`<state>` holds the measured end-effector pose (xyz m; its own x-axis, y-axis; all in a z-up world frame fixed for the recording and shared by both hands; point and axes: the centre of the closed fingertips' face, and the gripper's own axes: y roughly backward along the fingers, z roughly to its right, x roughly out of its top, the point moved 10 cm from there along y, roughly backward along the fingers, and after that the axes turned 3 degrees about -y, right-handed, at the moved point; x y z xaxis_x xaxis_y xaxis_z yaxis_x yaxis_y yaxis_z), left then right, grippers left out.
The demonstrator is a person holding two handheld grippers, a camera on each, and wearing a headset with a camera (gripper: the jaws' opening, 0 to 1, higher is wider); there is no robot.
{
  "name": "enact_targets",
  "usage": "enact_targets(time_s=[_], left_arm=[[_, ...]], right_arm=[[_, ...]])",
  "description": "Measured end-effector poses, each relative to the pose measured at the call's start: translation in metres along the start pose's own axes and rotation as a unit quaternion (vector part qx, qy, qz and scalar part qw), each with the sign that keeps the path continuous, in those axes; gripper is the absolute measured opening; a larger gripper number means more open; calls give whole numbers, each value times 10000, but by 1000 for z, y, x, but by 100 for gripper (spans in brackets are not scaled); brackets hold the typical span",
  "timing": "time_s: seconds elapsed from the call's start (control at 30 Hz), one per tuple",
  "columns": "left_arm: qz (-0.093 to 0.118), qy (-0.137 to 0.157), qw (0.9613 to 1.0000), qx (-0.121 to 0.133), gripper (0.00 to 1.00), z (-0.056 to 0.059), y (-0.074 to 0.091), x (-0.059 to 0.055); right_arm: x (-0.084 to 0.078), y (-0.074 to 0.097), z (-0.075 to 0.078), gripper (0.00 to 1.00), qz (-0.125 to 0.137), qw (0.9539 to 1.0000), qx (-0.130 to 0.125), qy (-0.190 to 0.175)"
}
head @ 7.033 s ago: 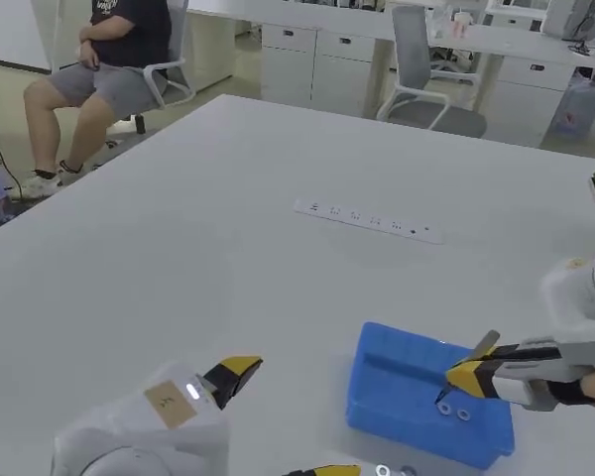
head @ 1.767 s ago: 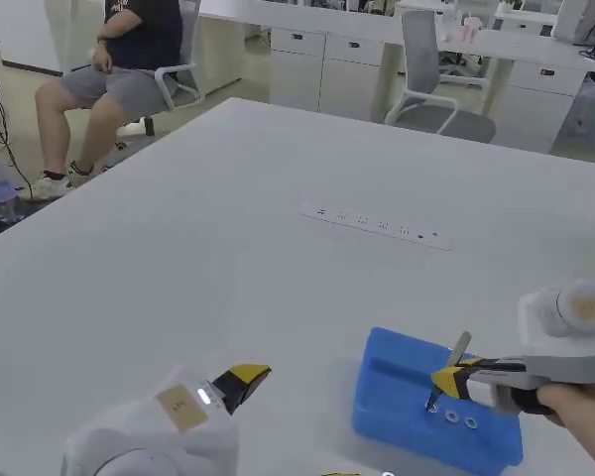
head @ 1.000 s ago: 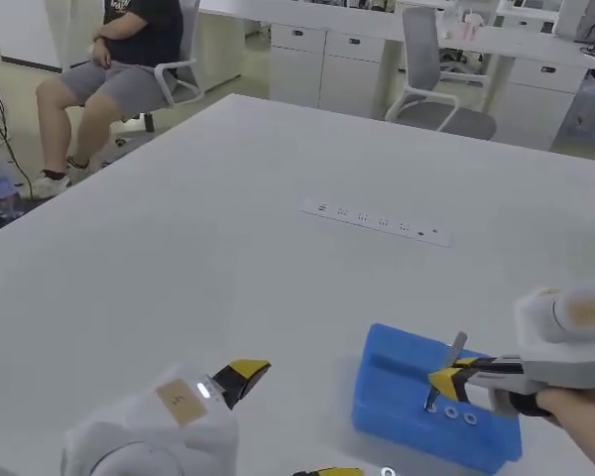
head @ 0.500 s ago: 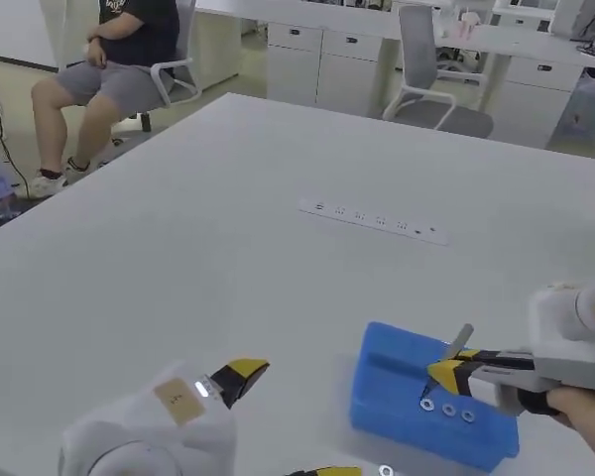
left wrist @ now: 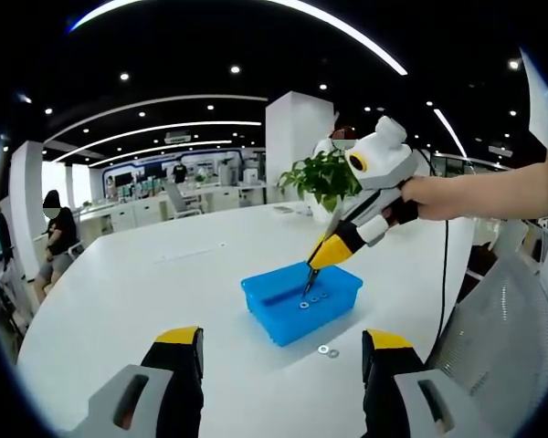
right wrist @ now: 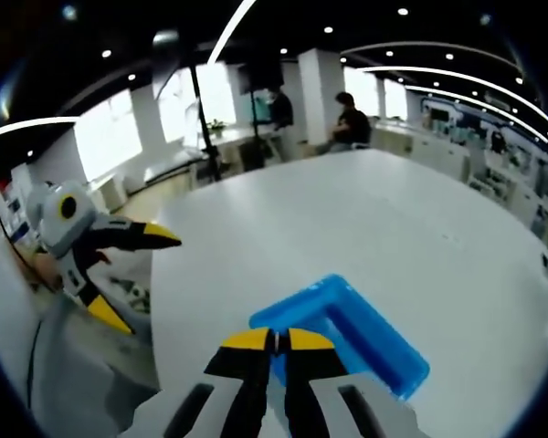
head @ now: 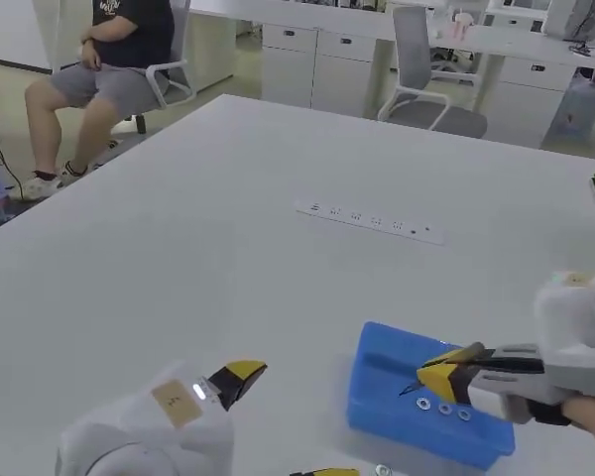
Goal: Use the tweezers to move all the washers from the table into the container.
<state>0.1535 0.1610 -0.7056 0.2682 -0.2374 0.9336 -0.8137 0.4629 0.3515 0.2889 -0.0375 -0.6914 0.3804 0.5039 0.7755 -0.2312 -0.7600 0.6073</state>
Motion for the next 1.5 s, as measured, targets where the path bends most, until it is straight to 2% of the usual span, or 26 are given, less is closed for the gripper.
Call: enact_targets(time_s=[0.1,0.23,0.33,0.57,0.7,0.97,1.2,1.5], left_arm=[[-17,1,10000,-1,71,0,0,0],[-52,-27,10000,-38,71,1,-1,0],[-73,-34,10000,-51,70,1,-1,-2],[-85,-32,9999,-42,69,-1,-1,-3],[-96,-50,9999,-45,69,-1,-1,-4],[-105,-48,9999,-47,69,-2,-1,-5],[-115,-56,9999,-58,69,-2,-2,-5],[-141,-72,9998,-81,69,-1,-2,-5]], right_arm=[[0,1,-7,2,-121,9995,277,-31],[-8,-2,-15,2,-600,9960,655,-38],[-19,-11,-19,2,-975,9926,730,34],[-33,-25,-23,3,-1238,9885,864,-11],[-37,-31,-21,3,-1375,9869,848,33],[-40,-36,-17,3,-1506,9850,824,146],[-38,-38,-21,3,-1576,9836,828,279],[-36,-40,-33,3,-1776,9775,914,684]])
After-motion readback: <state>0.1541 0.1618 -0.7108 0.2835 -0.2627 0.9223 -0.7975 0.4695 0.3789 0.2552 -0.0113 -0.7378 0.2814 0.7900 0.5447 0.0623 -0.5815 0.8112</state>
